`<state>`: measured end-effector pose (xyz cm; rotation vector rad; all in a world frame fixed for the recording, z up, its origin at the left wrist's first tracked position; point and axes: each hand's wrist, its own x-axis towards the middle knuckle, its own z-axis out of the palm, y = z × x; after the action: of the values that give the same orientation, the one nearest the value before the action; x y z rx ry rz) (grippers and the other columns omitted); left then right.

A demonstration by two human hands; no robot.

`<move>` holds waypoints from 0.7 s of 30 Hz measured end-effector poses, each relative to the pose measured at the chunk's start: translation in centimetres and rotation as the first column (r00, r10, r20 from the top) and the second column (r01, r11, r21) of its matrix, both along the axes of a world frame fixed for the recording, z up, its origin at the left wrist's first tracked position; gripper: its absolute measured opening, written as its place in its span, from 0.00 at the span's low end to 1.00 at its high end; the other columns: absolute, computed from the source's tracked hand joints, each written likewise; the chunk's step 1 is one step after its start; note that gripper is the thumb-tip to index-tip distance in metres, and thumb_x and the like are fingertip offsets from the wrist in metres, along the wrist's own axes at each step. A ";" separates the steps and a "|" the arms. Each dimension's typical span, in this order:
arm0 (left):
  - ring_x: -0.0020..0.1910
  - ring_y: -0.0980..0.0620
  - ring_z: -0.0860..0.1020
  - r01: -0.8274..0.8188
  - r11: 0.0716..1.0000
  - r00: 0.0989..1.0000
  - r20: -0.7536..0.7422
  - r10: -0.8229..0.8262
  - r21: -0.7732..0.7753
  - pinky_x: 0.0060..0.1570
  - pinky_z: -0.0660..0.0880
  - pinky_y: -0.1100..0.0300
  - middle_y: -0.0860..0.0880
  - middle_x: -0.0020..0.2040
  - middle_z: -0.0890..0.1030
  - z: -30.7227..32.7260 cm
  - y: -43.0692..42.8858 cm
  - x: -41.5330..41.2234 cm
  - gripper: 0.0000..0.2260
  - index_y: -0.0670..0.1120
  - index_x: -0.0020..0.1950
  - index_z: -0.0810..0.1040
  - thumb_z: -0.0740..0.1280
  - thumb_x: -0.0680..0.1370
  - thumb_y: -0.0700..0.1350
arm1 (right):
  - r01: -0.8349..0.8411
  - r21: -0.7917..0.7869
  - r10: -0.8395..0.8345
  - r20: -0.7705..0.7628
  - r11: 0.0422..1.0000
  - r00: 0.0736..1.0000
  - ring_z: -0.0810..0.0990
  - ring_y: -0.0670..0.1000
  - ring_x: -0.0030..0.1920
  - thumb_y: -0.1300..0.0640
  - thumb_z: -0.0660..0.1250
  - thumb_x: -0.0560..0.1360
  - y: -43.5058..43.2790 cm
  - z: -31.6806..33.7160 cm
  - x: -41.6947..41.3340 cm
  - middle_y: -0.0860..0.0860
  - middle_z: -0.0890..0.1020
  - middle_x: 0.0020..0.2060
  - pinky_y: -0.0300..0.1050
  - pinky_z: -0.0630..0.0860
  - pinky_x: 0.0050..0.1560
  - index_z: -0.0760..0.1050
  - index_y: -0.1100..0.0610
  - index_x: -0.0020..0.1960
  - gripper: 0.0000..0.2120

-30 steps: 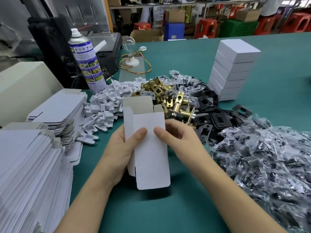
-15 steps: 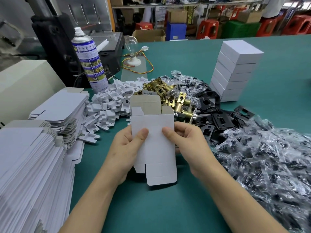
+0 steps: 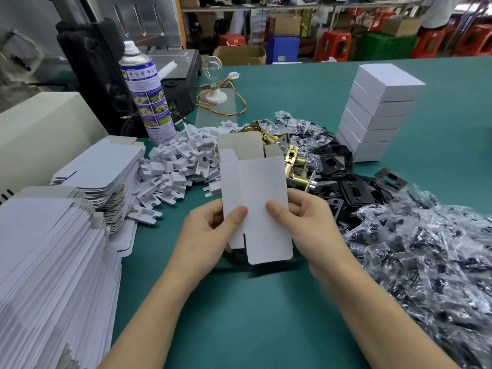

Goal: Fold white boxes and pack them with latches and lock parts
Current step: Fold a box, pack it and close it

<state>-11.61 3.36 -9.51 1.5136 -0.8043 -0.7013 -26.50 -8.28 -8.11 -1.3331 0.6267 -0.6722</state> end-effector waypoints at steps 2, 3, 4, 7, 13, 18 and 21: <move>0.42 0.53 0.86 0.028 1.000 1.000 -0.009 -0.028 -0.012 0.39 0.82 0.61 0.50 0.47 0.89 -0.1 0.1 0.1 0.07 0.59 0.52 0.87 0.71 0.77 0.55 | -0.030 0.032 0.030 -0.003 0.999 1.000 0.88 0.54 0.50 0.60 0.69 0.81 0.0 0.0 -0.1 0.53 0.89 0.48 0.48 0.86 0.48 0.82 0.55 0.59 0.07; 0.46 0.52 0.87 0.038 0.999 0.999 -0.013 -0.038 -0.013 0.44 0.83 0.61 0.50 0.49 0.89 -0.1 0.1 0.2 0.07 0.59 0.53 0.87 0.71 0.77 0.54 | -0.041 0.043 0.041 -0.006 0.998 0.999 0.88 0.54 0.51 0.59 0.69 0.81 0.0 0.0 -0.1 0.53 0.89 0.49 0.46 0.85 0.48 0.82 0.56 0.59 0.07; 0.48 0.50 0.88 0.043 0.999 0.999 -0.019 -0.043 -0.009 0.47 0.83 0.60 0.50 0.50 0.89 -0.1 0.2 0.3 0.08 0.59 0.54 0.87 0.71 0.77 0.54 | -0.039 0.049 0.040 -0.005 0.998 0.999 0.88 0.53 0.51 0.57 0.69 0.81 0.0 0.1 -0.1 0.52 0.89 0.49 0.44 0.85 0.48 0.83 0.56 0.58 0.07; 0.51 0.47 0.88 0.047 0.999 0.998 -0.035 -0.047 0.003 0.51 0.84 0.55 0.49 0.51 0.89 -0.1 0.2 0.3 0.08 0.55 0.54 0.87 0.71 0.77 0.53 | 0.016 0.049 -0.018 0.040 0.999 0.999 0.88 0.52 0.50 0.55 0.69 0.81 -0.1 0.1 -0.1 0.52 0.89 0.49 0.43 0.84 0.46 0.84 0.55 0.54 0.06; 0.51 0.56 0.86 -0.082 0.997 0.990 0.118 0.081 0.001 0.52 0.83 0.56 0.57 0.50 0.88 0.2 0.1 -0.5 0.08 0.57 0.57 0.84 0.76 0.79 0.47 | 0.105 -0.006 -0.104 0.064 0.994 0.993 0.88 0.53 0.49 0.58 0.70 0.81 0.1 -0.3 0.1 0.52 0.89 0.47 0.49 0.85 0.46 0.85 0.51 0.53 0.05; 0.51 0.61 0.85 -0.132 0.989 0.976 0.168 0.142 -0.070 0.48 0.78 0.71 0.65 0.53 0.86 0.4 0.1 -0.7 0.33 0.62 0.78 0.67 0.77 0.76 0.50 | 0.067 -0.116 -0.053 0.115 0.991 0.992 0.86 0.49 0.55 0.53 0.67 0.82 0.7 -0.1 0.7 0.45 0.86 0.56 0.54 0.85 0.53 0.79 0.42 0.65 0.13; 0.53 0.57 0.86 -0.078 0.992 0.979 0.182 0.096 -0.102 0.51 0.80 0.67 0.63 0.55 0.86 0.5 0.2 -1.0 0.38 0.67 0.79 0.64 0.79 0.74 0.56 | 0.058 -0.123 -0.039 0.154 0.991 0.987 0.85 0.47 0.57 0.47 0.63 0.82 0.8 0.2 0.8 0.42 0.85 0.58 0.48 0.85 0.50 0.76 0.37 0.69 0.16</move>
<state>-12.60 3.59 -8.98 1.5337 -0.8941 -0.4545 -25.72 -7.50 -7.91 -1.3723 0.5017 -0.8568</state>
